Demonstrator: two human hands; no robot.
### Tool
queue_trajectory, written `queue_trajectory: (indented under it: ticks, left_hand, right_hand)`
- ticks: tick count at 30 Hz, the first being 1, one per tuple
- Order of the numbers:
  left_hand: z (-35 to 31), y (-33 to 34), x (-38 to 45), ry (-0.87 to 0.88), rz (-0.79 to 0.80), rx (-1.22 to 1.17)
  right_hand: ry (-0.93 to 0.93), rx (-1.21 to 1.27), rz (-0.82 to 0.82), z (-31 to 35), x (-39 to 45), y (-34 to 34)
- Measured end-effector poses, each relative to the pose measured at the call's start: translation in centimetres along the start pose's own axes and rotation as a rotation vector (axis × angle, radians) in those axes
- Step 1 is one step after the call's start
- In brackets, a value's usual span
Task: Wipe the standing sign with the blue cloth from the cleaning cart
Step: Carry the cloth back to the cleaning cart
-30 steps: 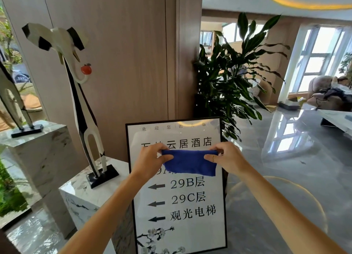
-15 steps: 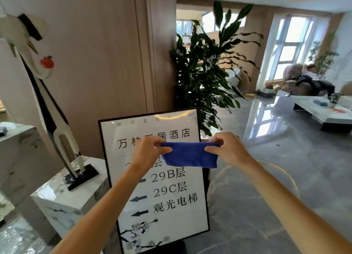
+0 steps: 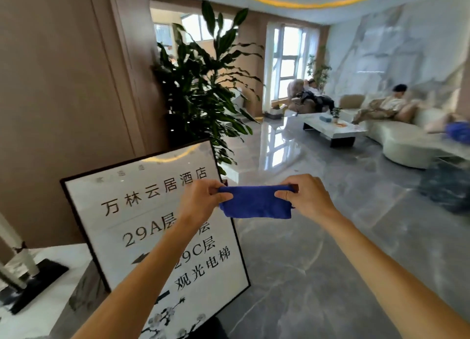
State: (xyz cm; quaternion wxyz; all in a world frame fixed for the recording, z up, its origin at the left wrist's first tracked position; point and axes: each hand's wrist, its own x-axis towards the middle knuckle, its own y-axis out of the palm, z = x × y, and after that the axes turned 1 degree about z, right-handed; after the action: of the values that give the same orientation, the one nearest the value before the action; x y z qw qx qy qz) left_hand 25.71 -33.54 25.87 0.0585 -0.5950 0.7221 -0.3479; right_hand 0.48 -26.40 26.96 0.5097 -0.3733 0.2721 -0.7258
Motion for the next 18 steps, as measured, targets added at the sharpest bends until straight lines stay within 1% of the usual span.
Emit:
queue_trajectory:
  ticks: [3, 5, 10, 18]
  left_hand:
    - [-0.7, 1.5, 0.1, 0.053, 0.064, -0.069]
    - [-1.2, 2.7, 0.0, 0.093, 0.106, -0.069]
    - [-3.0, 5.8, -1.3, 0.167, 0.232, -0.129]
    - [-7.6, 11.0, -4.8, 0.244, 0.432, -0.245]
  right_hand:
    - [0.109, -0.058, -0.091, -1.0, -2.7, -1.0]
    - [0.173, -0.068, -0.148, -1.6, -4.5, -1.9]
    - [0.286, 0.020, -0.208, -3.1, -9.7, -3.6]
    - [0.458, 0.008, -0.362, -5.5, -18.2, -6.4]
